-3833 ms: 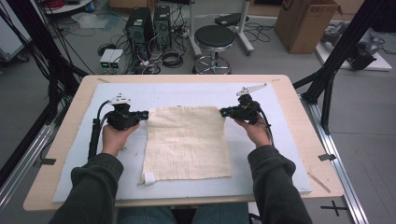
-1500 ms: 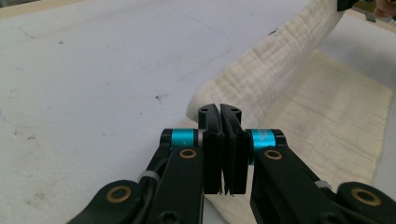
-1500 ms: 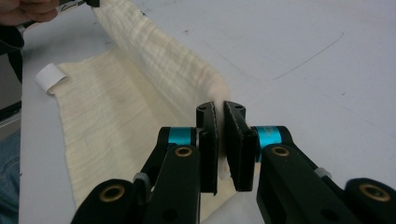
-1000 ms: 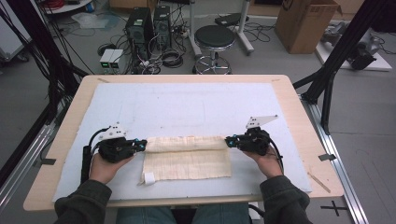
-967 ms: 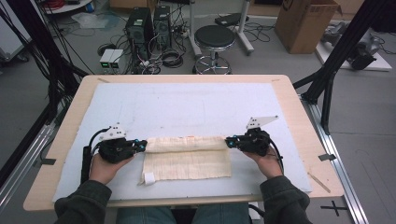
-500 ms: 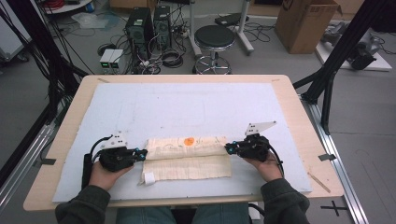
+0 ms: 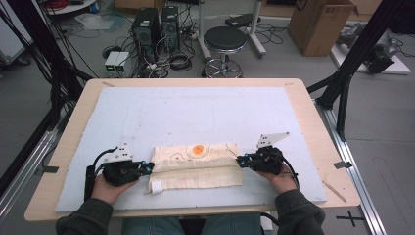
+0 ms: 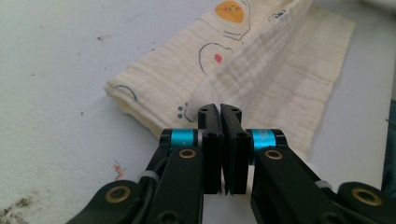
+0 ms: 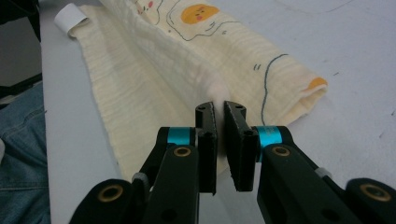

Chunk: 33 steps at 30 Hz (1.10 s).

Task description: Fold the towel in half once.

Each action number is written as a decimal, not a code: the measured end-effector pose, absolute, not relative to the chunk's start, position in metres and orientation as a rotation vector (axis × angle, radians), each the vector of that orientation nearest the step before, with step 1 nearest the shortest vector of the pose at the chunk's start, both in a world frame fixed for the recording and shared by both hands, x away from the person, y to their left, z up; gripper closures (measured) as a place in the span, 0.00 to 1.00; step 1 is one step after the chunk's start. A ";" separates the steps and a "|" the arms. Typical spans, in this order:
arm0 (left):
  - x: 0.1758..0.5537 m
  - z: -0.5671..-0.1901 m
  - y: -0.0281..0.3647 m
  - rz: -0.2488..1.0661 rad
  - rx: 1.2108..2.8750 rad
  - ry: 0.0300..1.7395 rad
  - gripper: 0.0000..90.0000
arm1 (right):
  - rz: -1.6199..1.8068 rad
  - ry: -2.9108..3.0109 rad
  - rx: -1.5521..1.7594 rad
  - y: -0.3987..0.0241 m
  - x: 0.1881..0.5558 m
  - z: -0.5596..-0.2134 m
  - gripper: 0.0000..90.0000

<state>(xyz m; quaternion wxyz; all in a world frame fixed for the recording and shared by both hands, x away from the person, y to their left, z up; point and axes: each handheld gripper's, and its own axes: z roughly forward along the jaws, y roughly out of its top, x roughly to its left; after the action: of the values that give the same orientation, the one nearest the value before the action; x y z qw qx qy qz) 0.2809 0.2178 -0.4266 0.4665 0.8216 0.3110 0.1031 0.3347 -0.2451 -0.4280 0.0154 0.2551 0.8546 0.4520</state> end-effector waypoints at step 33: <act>0.273 -0.440 0.208 0.090 2.145 0.686 0.73 | 1.299 2.811 0.566 -0.234 0.308 -0.436 0.67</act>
<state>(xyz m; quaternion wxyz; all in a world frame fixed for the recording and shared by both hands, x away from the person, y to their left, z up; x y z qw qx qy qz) 0.2733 0.2076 -0.4398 0.4295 0.8595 0.2748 0.0360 0.3084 -0.2344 -0.4364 -0.0033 0.1796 0.8930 0.4127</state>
